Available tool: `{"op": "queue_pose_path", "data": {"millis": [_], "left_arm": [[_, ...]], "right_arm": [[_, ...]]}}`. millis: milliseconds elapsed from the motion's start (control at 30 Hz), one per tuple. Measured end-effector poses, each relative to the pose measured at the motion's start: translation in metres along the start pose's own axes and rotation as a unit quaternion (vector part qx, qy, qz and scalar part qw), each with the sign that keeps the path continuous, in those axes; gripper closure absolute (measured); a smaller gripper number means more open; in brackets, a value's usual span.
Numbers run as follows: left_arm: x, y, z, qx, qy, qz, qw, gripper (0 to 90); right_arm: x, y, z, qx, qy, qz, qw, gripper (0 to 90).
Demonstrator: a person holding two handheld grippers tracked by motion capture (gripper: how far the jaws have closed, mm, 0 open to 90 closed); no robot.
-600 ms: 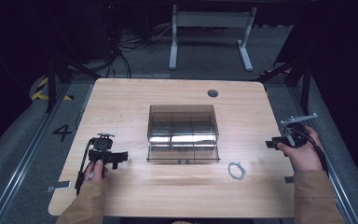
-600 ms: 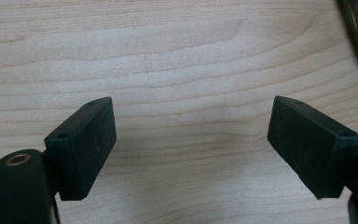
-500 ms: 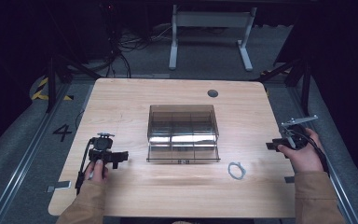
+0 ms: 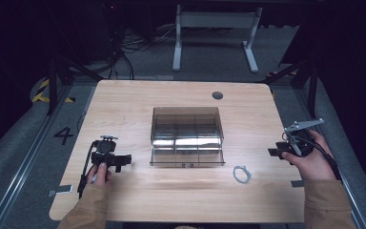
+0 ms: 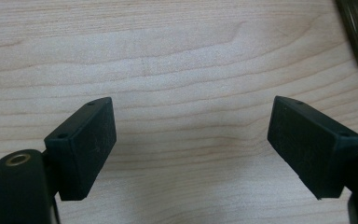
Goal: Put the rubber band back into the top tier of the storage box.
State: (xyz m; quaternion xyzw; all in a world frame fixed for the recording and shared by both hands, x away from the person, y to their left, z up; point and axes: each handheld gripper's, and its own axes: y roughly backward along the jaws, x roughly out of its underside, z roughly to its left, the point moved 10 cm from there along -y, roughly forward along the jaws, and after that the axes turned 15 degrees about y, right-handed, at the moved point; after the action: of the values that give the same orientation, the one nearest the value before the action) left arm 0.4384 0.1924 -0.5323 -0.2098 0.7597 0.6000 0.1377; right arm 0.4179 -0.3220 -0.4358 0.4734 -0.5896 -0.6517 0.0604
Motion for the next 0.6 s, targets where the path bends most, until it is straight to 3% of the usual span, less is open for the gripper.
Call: {"op": "queue_pose_path", "data": {"millis": [200, 367, 600], "left_arm": [[0.000, 0.000, 0.000, -0.002, -0.001, -0.001, 1.0000, 16.2], [0.000, 0.000, 0.000, -0.001, 0.000, 0.001, 1.0000, 16.2], [0.000, 0.000, 0.000, 0.002, 0.001, 0.002, 1.0000, 16.2]], "right_arm": [[-0.005, 0.004, 0.015, -0.018, -0.004, -0.005, 0.9998, 56.0], [-0.006, 0.004, 0.018, -0.023, -0.011, -0.009, 0.9996, 58.5], [-0.012, 0.007, 0.022, -0.017, 0.010, -0.008, 0.9998, 60.4]]}}
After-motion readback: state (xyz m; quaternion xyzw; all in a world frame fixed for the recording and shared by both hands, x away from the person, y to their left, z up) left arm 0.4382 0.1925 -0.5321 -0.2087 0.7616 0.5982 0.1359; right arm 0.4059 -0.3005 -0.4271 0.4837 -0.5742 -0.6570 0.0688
